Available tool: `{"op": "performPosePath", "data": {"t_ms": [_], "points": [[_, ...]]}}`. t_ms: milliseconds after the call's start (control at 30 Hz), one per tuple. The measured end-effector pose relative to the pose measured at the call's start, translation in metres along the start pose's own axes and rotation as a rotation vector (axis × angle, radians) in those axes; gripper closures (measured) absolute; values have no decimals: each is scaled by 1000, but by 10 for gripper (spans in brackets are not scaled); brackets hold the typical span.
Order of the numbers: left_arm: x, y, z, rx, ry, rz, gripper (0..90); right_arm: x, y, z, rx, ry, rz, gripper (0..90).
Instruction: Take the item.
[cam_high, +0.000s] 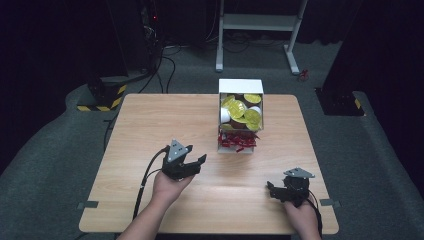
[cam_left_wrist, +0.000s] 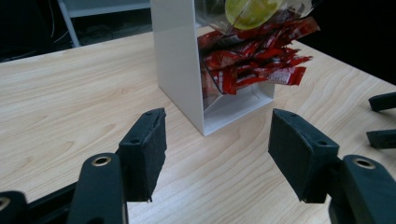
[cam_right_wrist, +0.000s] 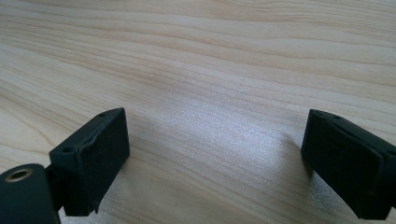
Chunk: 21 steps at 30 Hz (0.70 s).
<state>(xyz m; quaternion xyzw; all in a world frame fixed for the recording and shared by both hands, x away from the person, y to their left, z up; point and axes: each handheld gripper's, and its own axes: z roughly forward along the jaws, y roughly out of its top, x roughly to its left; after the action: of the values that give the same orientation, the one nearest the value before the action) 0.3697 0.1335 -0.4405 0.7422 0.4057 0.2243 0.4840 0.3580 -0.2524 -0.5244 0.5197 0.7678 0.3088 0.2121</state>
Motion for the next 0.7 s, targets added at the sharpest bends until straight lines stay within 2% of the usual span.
{"op": "performPosePath", "data": {"t_ms": [200,367,567,700], "points": [[-2,4,4,-6,-16,4,367,1,0,0,1,2,2,77],[-5,5,13,12,-24,16,368,0,0,0,-2,5,-6,76],[-10,9,23,25,-48,44,357,1,0,0,-1,5,-4,76],[-14,14,25,1,-59,41,355,1,0,0,-2,4,-3,77]]}}
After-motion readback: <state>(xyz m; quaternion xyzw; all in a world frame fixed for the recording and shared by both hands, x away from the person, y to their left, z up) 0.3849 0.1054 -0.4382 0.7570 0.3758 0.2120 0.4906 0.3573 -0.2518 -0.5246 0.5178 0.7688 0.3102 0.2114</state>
